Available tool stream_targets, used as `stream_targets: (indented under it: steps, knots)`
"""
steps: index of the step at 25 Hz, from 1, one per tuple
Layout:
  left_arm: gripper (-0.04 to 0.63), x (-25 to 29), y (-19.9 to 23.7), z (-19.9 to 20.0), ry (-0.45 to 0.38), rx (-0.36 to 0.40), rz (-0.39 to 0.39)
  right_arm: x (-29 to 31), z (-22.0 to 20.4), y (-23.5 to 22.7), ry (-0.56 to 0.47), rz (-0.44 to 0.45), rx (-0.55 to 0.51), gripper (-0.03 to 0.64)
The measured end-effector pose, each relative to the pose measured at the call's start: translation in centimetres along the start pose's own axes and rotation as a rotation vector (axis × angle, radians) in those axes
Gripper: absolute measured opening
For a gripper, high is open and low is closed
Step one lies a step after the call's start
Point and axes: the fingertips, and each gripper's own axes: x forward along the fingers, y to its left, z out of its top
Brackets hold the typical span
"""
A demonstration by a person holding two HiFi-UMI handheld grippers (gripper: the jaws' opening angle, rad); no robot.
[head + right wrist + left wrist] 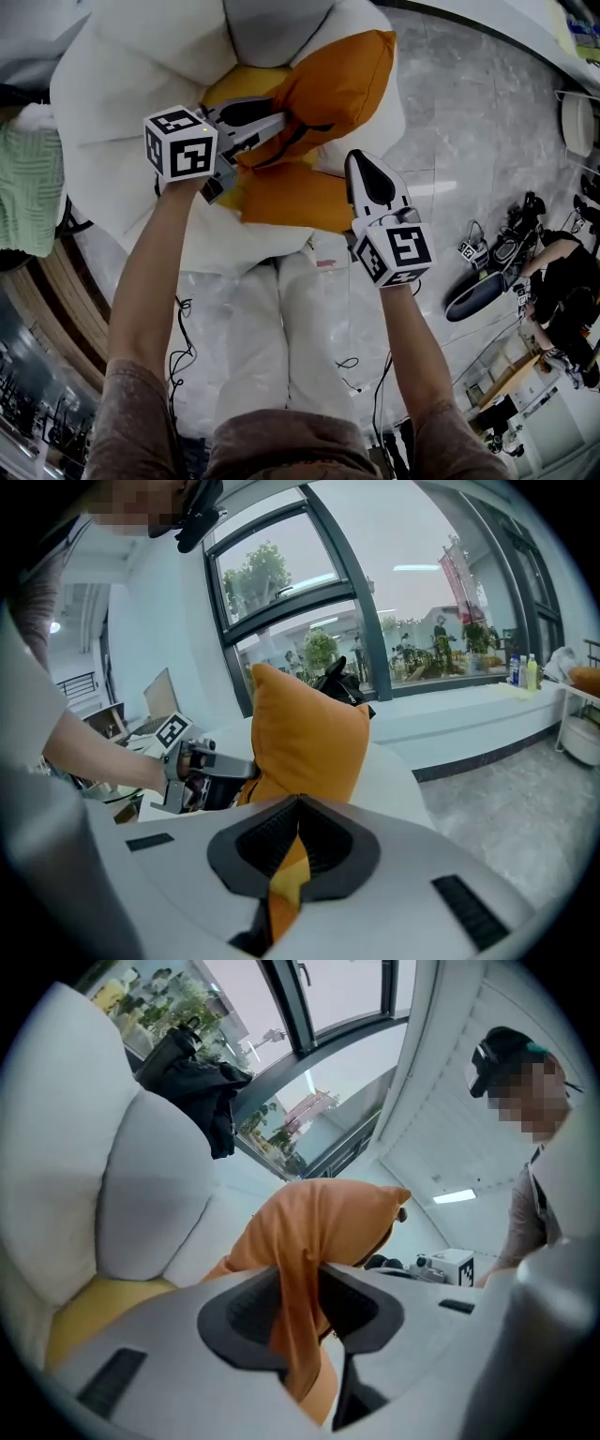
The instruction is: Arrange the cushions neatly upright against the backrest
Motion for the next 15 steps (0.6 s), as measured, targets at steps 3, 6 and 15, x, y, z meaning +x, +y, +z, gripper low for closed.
stream_targets:
  steps: [3,6,15]
  knots:
    - [0.130,0.1,1.4,0.2,-0.044,-0.032,-0.003,0.2,-0.6,0.4,0.006,0.008,-0.001,0.020]
    - [0.130,-0.1,2.8,1.3,-0.119,-0.072,-0.010,0.3,-1.1,0.6,0.012,0.016,-0.004,0.019]
    - [0.124,1.2,2.7,5.3,-0.141,-0.015,-0.061,0.7,-1.7,0.5,0.018,0.017,0.000,0.018]
